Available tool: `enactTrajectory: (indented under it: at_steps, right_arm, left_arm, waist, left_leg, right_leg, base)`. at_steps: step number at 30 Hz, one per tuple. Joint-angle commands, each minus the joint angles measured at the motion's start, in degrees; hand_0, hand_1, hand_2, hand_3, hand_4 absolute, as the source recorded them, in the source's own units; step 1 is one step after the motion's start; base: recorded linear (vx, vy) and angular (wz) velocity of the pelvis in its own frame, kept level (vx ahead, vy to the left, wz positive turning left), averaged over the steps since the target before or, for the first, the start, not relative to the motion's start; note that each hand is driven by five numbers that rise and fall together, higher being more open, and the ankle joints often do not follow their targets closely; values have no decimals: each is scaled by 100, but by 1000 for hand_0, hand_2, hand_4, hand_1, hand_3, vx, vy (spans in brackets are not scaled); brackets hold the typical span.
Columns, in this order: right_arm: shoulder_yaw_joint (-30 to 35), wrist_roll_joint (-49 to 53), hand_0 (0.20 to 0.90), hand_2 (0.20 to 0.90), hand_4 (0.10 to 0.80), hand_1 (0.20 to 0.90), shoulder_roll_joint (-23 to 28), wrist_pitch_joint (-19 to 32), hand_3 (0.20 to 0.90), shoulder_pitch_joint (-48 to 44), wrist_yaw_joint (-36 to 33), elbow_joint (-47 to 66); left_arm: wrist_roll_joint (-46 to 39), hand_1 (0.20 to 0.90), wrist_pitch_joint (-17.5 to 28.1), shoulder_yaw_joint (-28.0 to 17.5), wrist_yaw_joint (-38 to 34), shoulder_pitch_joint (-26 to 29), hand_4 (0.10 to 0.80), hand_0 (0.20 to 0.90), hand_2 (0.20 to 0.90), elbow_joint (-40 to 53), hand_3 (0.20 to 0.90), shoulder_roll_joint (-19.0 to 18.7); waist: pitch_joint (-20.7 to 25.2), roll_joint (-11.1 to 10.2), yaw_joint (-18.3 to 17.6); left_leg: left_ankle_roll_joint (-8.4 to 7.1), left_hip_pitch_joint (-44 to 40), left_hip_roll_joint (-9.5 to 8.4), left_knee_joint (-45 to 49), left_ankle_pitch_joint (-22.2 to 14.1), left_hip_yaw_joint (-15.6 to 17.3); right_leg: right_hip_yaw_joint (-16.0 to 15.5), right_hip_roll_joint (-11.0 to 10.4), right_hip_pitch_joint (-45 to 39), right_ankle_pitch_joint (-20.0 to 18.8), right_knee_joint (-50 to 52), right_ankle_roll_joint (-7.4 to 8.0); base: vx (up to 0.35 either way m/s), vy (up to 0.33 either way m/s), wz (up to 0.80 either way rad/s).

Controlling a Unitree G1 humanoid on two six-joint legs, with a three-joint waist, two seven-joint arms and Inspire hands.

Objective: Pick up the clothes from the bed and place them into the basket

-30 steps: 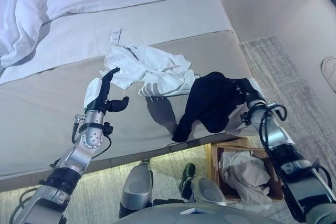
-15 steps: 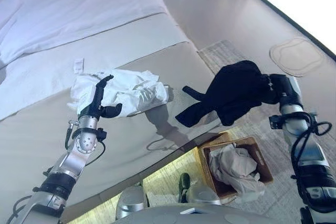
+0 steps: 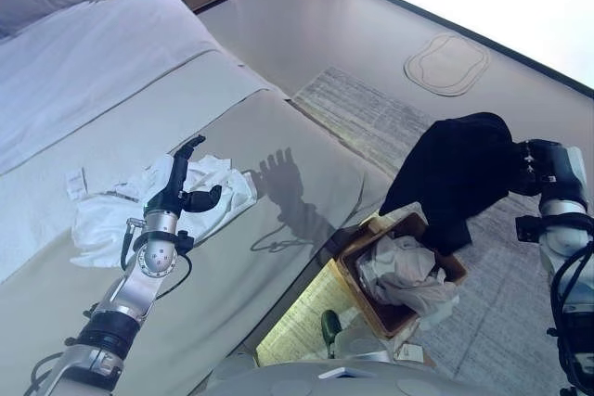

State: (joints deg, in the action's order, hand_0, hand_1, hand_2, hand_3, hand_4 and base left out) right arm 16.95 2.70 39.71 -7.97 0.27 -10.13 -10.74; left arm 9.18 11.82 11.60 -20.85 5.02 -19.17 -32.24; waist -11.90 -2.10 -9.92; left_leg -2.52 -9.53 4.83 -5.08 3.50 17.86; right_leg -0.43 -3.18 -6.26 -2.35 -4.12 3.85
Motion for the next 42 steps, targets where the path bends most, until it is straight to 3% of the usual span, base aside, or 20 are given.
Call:
enactTrajectory:
  at_steps: [1, 11, 28, 29, 30, 42]
  right_arm:
    - [667, 246, 300, 300, 100, 300, 898, 631, 200, -372, -476, 253]
    - [624, 302, 300, 300, 100, 300, 951, 492, 200, -317, -327, -316]
    - [-202, 182, 300, 300, 100, 300, 635, 404, 200, -474, 83, -1700]
    - [-245, 176, 629, 629, 484, 629, 622, 441, 584, -480, 155, -1761]
    - [-395, 255, 900, 900, 800, 900, 592, 472, 900, -530, 246, -1924]
    - [-761, 525, 900, 900, 800, 900, 560, 730, 900, -620, 717, -2920]
  left_arm:
    - [167, 900, 578, -286, -329, 363, 800, 900, 900, -280, 900, -180]
    - [135, 900, 516, -149, -307, 545, 800, 900, 900, -326, 900, -177]
    - [79, 900, 365, 87, -285, 790, 800, 900, 900, -335, 900, -166]
    - [79, 900, 364, 94, -283, 795, 800, 900, 900, -329, 900, -164]
    - [112, 900, 385, 115, -295, 808, 800, 900, 900, -334, 900, -143]
    - [-41, 900, 323, 227, -237, 1027, 800, 900, 900, -368, 900, -311]
  waist:
    - [683, -24, -21]
    - [708, 35, -109]
    - [652, 173, -51]
    - [650, 176, -46]
    - [640, 180, -25]
    - [597, 157, 46]
  left_leg:
    - [110, -17, 40, 257, -774, -311]
    - [68, -13, 81, 199, -755, -257]
    - [-48, 49, 139, 163, -645, -217]
    - [-50, 49, 141, 165, -642, -215]
    - [-57, 51, 149, 172, -634, -214]
    - [-93, 71, 161, 173, -594, -217]
  right_leg:
    - [-36, 196, 357, 361, 507, 180]
    - [-28, 206, 438, 393, 560, 182]
    - [-247, 200, 450, 401, 551, 135]
    - [-254, 199, 450, 400, 551, 133]
    - [-272, 195, 443, 395, 541, 125]
    - [-395, 161, 422, 394, 546, 124]
  base:
    - [-40, -1, -4]
    - [-20, -4, -5]
    - [-37, -14, 5]
    - [-30, -2, 3]
    - [-26, -3, 4]
    - [-9, -4, 3]
